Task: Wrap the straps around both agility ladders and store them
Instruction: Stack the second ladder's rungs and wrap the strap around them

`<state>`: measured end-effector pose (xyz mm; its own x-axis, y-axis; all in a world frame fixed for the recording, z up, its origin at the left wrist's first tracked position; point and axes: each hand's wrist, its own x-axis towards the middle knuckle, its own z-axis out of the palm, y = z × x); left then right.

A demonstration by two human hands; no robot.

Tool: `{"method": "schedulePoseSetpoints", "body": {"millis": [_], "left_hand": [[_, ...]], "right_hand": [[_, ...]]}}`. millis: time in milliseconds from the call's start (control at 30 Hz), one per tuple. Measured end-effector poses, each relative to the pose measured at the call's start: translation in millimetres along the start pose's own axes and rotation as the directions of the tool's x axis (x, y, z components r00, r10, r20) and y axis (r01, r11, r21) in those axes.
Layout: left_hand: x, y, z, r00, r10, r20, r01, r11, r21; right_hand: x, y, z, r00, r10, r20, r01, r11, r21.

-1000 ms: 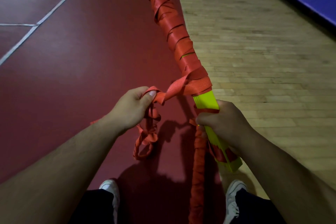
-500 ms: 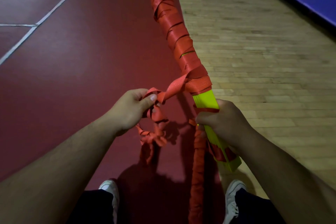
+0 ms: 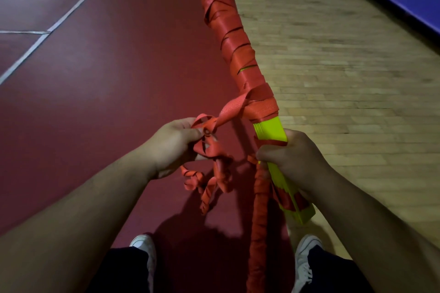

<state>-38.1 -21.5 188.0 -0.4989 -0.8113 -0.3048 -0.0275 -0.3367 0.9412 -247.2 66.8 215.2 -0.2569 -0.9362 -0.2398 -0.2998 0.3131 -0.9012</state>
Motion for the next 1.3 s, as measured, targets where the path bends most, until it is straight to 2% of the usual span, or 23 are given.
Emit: {"method": "schedulePoseSetpoints", "body": {"millis": [133,233,333,433,567,667,767,800,900,1000,1067,1100,1133,1200,1233,1300], "left_hand": [[1,1,-1,0.999,0.002,-0.033,-0.003,0.999,-0.033],[1,-3,-5,0.998,0.049,-0.049,-0.038,0.978,0.205],[-2,0,-7,0.992,0.124,-0.027,-0.101,0.900,0.424],[-2,4,-5,0.971,0.239,-0.022,-0.191,0.825,0.533],[-1,7,-3,0.957,0.287,-0.051,-0.232,0.856,0.462],[-4,6,-6,0.962,0.268,-0.044,-0.221,0.865,0.451],[-1,4,-11,0.983,0.154,-0.099,-0.131,0.970,0.206],[0,3,-14,0.982,0.149,-0.118,-0.124,0.973,0.193],[0,3,-23,0.966,0.246,-0.077,-0.187,0.876,0.444],[-2,3,-23,0.968,0.252,0.019,-0.231,0.851,0.471],[-3,3,-20,0.973,0.226,0.057,-0.229,0.883,0.410],[-1,2,-18,0.979,0.198,0.048,-0.203,0.933,0.297],[0,3,-16,0.989,0.141,0.036,-0.144,0.984,0.107],[-1,9,-13,0.998,0.020,0.067,-0.006,0.981,-0.196],[-2,11,-13,0.997,-0.004,0.082,0.023,0.972,-0.236],[-4,13,-15,0.997,0.035,0.074,-0.021,0.984,-0.174]], "right_hand": [[0,0,0,1.000,-0.001,0.005,0.001,1.000,-0.026],[0,0,0,1.000,-0.006,-0.004,0.006,0.999,-0.032],[0,-2,-1,1.000,-0.021,-0.010,0.020,0.999,-0.034],[0,-1,-2,1.000,-0.030,-0.007,0.030,0.999,-0.016],[-1,0,-3,0.999,-0.034,-0.003,0.035,0.999,0.008],[0,0,-4,0.999,-0.024,0.033,0.022,0.998,0.064],[-1,0,-4,0.997,-0.007,0.078,-0.004,0.990,0.143],[-2,-2,-4,0.996,-0.013,0.086,-0.001,0.987,0.160],[-3,-7,-6,0.996,-0.035,0.081,0.019,0.982,0.187],[-3,-9,-6,0.997,-0.051,0.063,0.037,0.977,0.210],[-4,-10,-6,0.995,-0.057,0.076,0.038,0.973,0.228],[-5,-11,-5,0.995,-0.056,0.087,0.033,0.971,0.239],[-5,-11,-6,0.994,-0.052,0.093,0.027,0.968,0.251],[-4,-11,-6,0.995,-0.042,0.091,0.017,0.966,0.258],[-4,-11,-7,0.995,-0.039,0.090,0.015,0.967,0.256],[-3,-10,-6,0.995,-0.030,0.091,0.006,0.966,0.259]]}}
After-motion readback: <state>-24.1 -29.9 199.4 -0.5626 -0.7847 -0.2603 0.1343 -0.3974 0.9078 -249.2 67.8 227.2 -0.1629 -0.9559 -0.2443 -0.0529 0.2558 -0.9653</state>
